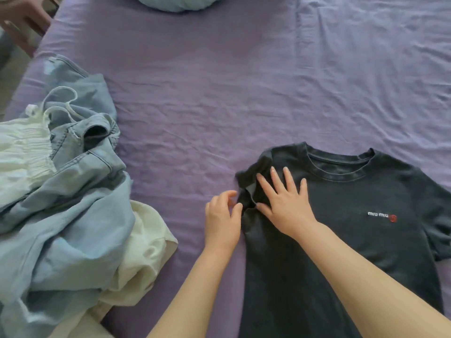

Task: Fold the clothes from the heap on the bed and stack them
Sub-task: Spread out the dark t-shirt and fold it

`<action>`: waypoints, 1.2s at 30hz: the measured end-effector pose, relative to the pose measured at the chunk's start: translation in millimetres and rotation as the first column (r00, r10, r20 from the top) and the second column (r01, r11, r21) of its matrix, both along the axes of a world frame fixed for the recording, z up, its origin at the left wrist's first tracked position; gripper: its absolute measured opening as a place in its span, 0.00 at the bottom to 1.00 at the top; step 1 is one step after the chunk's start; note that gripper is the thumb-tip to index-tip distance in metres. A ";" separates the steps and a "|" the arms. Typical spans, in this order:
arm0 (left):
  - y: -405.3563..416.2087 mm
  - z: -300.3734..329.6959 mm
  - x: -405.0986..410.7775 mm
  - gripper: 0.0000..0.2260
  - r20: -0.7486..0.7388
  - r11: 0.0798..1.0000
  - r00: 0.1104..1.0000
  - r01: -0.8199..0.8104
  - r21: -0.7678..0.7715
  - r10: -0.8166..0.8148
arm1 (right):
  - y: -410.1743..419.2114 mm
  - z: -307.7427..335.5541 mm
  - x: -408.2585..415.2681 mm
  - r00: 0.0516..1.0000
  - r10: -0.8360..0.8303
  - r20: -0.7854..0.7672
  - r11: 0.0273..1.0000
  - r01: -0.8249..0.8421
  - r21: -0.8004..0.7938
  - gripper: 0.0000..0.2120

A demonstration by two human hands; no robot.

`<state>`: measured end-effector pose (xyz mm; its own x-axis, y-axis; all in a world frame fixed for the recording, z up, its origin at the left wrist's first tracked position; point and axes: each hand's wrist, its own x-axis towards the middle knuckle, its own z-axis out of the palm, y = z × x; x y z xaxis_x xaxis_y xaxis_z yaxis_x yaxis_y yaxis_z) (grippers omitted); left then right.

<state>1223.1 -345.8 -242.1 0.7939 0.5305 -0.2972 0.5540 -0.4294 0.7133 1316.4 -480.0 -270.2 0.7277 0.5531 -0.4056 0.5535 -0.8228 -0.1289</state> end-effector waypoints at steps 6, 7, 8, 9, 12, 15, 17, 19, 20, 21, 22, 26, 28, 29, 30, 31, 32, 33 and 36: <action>18.9 -4.3 60.1 0.23 -0.095 0.993 0.989 0.117 0.028 -0.114 | -3.9 3.8 12.9 1.000 0.000 -0.003 1.000 0.000 0.005 0.44; 21.3 -7.1 69.2 0.22 -0.149 0.987 0.978 0.153 0.056 -0.144 | -2.3 4.4 16.5 1.000 0.014 -0.012 1.000 -0.014 0.001 0.44; 23.9 -9.1 77.2 0.20 -0.194 0.981 0.967 0.180 0.075 -0.163 | -0.8 5.2 20.4 0.999 0.031 -0.022 1.000 -0.031 0.001 0.45; 27.1 -10.6 84.6 0.16 -0.216 0.980 0.962 0.185 0.067 -0.167 | -0.2 6.4 23.7 0.999 0.040 -0.029 0.999 -0.040 0.007 0.46; 38.4 -10.4 100.9 0.11 -0.186 0.984 0.979 0.046 -0.171 -0.078 | -5.7 7.8 21.2 0.999 -0.020 -0.032 0.997 0.023 0.068 0.45; 46.2 -7.5 103.0 0.09 -0.136 0.961 0.991 -0.031 -0.274 -0.007 | -10.2 5.1 0.0 0.999 -0.030 -0.027 0.997 0.032 0.077 0.44; 46.8 -7.8 98.6 0.09 -0.124 0.975 0.992 -0.024 -0.219 -0.004 | -6.2 -0.4 -8.0 1.000 0.003 -0.007 1.000 -0.003 0.002 0.43; 44.3 -6.0 92.1 0.10 -0.133 0.959 0.990 -0.083 -0.269 0.048 | -0.4 -3.4 -7.3 1.000 0.008 0.009 0.999 -0.008 -0.037 0.41; 42.3 -4.9 88.5 0.11 -0.155 0.939 0.985 -0.123 -0.320 0.077 | 0.6 -2.9 -6.5 1.000 0.001 0.011 1.000 -0.001 -0.029 0.41; 40.0 -5.0 84.5 0.14 -0.181 0.917 0.979 -0.155 -0.367 0.093 | -0.9 -1.6 -7.9 1.000 -0.012 0.022 1.000 0.012 -0.004 0.41; 38.1 -5.6 80.0 0.16 -0.208 0.903 0.974 -0.165 -0.396 0.087 | -4.5 -0.5 -11.4 0.998 -0.030 0.049 0.999 0.028 0.035 0.41; 26.8 -4.4 61.9 0.15 -0.220 0.857 0.973 -0.168 -0.488 0.065 | -17.5 0.3 -31.4 0.997 -0.067 0.046 0.995 0.064 0.071 0.41; 16.6 -1.8 59.1 0.16 -0.197 0.919 0.980 -0.109 -0.379 0.035 | -18.1 -1.7 -32.4 0.999 -0.050 0.017 0.999 0.050 0.005 0.42; 11.4 0.9 58.6 0.16 -0.188 0.950 0.982 -0.069 -0.305 0.011 | -17.3 -1.3 -31.0 0.999 -0.039 0.013 0.999 0.040 -0.004 0.42; 8.7 2.6 58.6 0.16 -0.185 0.969 0.983 -0.040 -0.243 -0.006 | -15.3 -0.7 -29.9 1.000 -0.026 -0.002 1.000 0.026 0.002 0.43; 6.1 3.7 59.0 0.16 -0.181 0.982 0.983 -0.014 -0.191 -0.021 | -15.3 0.2 -29.2 1.000 -0.017 -0.019 0.999 0.017 0.028 0.43; 1.3 4.9 59.1 0.16 -0.170 0.991 0.985 0.014 -0.134 -0.037 | -20.6 2.7 -29.5 0.999 -0.024 -0.033 0.997 0.026 0.070 0.43; -5.0 6.2 60.2 0.16 -0.153 0.997 0.987 0.039 -0.072 -0.050 | -29.8 6.3 -29.6 0.998 -0.049 -0.038 0.992 0.053 0.116 0.41; -25.8 8.6 67.2 0.21 -0.061 0.993 0.991 0.117 -0.013 -0.117 | -62.6 15.0 -31.7 0.982 -0.186 -0.031 0.956 0.188 0.224 0.37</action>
